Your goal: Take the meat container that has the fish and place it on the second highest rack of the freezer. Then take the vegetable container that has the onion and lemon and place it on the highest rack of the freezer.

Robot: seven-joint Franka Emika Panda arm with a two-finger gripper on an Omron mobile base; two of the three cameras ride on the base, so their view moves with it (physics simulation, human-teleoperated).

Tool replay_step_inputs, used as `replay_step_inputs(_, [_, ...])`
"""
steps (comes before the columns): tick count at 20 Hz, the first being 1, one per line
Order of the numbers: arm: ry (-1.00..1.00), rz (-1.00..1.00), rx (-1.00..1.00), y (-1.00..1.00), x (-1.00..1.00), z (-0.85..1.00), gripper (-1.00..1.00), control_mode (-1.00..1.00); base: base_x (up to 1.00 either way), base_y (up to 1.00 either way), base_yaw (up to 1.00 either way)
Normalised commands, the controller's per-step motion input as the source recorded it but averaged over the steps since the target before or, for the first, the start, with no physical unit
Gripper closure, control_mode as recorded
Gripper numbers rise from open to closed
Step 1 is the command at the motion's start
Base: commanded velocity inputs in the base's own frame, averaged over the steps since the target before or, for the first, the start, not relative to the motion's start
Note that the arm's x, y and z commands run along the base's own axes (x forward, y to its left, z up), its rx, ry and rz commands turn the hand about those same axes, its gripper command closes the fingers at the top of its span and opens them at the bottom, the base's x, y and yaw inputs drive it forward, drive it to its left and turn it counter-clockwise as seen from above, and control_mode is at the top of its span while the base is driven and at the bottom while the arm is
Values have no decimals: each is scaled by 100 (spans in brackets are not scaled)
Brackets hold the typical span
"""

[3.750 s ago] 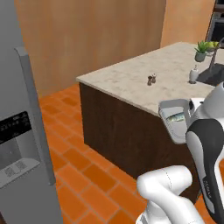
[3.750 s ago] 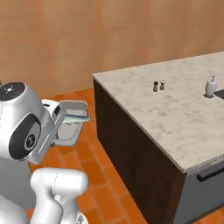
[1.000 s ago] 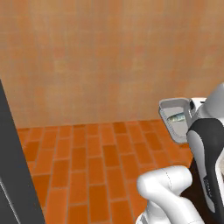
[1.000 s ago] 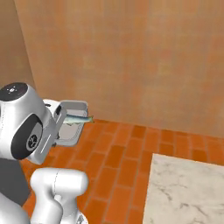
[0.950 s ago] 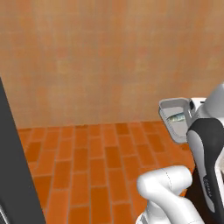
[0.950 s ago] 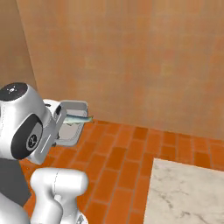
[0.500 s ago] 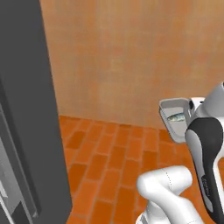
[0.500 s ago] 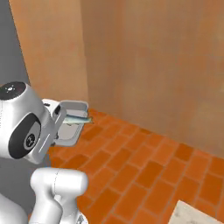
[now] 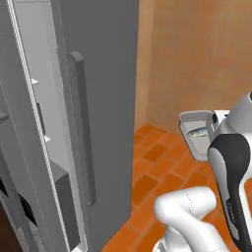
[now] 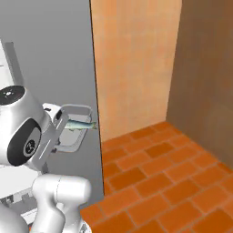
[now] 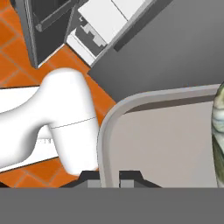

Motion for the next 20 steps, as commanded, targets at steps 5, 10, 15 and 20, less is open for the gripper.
replay_step_inputs(5, [0,0,0,0,0,0,100,100,17,-22,71])
replay_step_inputs(10, [0,0,0,0,0,0,100,100,4,-25,69])
replay_step_inputs(15, [0,0,0,0,0,0,100,100,0,-18,65])
replay_step_inputs(20, [0,0,0,0,0,0,100,100,0,-4,52])
